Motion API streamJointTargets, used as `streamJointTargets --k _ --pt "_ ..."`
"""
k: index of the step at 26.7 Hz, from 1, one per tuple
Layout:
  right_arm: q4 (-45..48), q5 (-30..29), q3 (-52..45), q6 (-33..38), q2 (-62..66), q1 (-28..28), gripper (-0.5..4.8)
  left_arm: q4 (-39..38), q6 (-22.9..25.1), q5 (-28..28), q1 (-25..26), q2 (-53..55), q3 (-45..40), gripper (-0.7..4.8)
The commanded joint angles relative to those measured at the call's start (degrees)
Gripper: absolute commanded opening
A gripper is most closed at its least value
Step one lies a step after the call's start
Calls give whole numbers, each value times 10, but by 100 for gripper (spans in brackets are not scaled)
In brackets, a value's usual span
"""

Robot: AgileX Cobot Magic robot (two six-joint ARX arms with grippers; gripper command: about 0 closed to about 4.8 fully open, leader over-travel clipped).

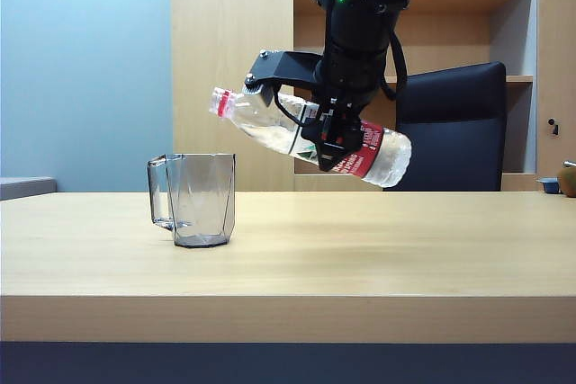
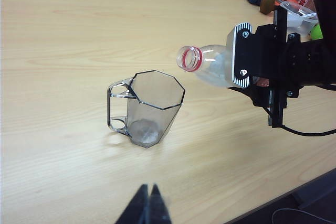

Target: Pick up the mineral water bottle on the table and pour water into the mug until it's half full.

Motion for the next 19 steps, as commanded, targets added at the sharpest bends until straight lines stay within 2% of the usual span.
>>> streamJointTargets --k 1,11,19 --pt "2 39 5 -8 -3 0 253 8 19 -3 0 -1 3 -6" --pt "0 104 7 -64 -3 15 256 8 30 -4 0 -1 3 -6" --pt "18 114 10 -101 -3 20 256 8 30 -4 0 -1 3 -6"
